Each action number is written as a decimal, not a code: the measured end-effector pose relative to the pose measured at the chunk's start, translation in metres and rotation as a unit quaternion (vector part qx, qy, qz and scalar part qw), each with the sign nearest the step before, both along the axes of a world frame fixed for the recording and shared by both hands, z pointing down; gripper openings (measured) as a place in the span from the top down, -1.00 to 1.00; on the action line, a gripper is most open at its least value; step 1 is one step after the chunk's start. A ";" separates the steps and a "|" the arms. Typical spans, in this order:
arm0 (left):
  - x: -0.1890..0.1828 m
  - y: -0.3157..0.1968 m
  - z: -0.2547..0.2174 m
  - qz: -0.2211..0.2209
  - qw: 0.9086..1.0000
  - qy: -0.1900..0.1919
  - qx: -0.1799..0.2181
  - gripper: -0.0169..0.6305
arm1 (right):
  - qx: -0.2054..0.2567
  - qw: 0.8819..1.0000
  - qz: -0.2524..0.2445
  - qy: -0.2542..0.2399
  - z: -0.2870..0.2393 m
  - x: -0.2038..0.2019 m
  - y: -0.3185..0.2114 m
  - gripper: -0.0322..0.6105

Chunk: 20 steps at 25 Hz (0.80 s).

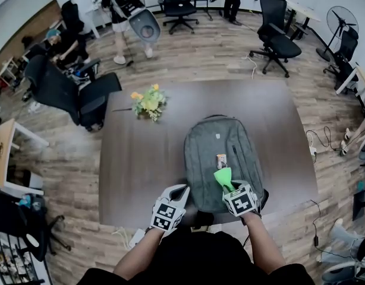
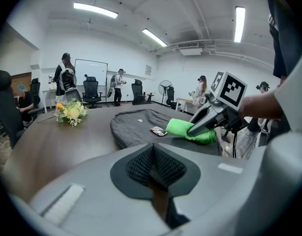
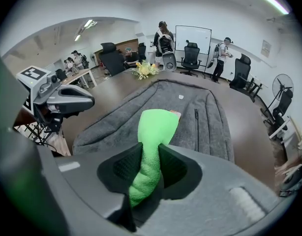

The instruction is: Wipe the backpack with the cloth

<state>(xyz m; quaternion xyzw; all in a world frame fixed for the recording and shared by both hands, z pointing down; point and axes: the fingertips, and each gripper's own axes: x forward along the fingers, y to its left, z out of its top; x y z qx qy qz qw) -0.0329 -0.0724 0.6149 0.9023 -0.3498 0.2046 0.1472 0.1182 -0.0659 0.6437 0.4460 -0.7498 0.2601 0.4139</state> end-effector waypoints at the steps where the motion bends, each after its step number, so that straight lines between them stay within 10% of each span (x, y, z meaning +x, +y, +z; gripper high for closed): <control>1: 0.003 0.000 0.000 0.003 1.000 0.001 -0.001 0.89 | 0.001 1.000 -0.001 0.007 -0.001 0.003 0.000 0.58; 20: 0.021 -0.004 -0.003 0.011 1.000 -0.010 -0.002 0.89 | 0.023 0.992 0.038 0.116 -0.009 0.101 -0.003 0.58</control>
